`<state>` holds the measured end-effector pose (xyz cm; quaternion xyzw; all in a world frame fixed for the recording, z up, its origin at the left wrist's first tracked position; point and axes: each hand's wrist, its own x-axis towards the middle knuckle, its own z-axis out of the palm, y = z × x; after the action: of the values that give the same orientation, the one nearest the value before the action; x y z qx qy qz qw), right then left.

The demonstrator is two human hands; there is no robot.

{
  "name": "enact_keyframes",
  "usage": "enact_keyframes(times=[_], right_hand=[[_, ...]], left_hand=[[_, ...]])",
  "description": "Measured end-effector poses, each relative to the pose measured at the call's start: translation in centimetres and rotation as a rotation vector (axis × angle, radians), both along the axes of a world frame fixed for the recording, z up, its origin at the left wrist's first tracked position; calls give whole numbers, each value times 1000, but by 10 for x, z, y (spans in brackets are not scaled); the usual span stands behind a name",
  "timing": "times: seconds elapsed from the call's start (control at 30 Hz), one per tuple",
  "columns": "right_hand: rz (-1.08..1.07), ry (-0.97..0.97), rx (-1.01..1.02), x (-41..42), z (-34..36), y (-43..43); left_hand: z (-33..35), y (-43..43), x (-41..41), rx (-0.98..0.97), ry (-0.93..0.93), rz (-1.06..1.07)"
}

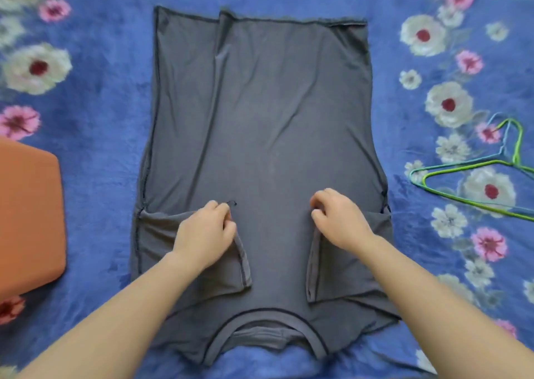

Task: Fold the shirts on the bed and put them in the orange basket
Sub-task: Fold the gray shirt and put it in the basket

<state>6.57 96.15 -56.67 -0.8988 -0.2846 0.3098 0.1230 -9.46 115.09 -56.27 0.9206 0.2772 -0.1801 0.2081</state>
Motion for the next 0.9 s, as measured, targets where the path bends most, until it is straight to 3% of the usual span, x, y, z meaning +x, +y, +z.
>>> enact_keyframes(times=[0.27, 0.47, 0.63, 0.77, 0.9], right_hand=[[-305, -106, 149, 143, -32, 79], [-653, -169, 320, 258, -50, 127], [-1048, 99, 580, 315, -60, 146], [-1192, 231, 694, 327, -55, 158], [-1279, 222, 854, 347, -40, 163]], left_hand=[[-38, 110, 143, 81, -254, 284], [-64, 200, 232, 35, -602, 799], [-78, 255, 261, -306, -791, 1150], [-77, 268, 270, -429, -800, 1251], [-53, 294, 283, -455, -951, 1245]])
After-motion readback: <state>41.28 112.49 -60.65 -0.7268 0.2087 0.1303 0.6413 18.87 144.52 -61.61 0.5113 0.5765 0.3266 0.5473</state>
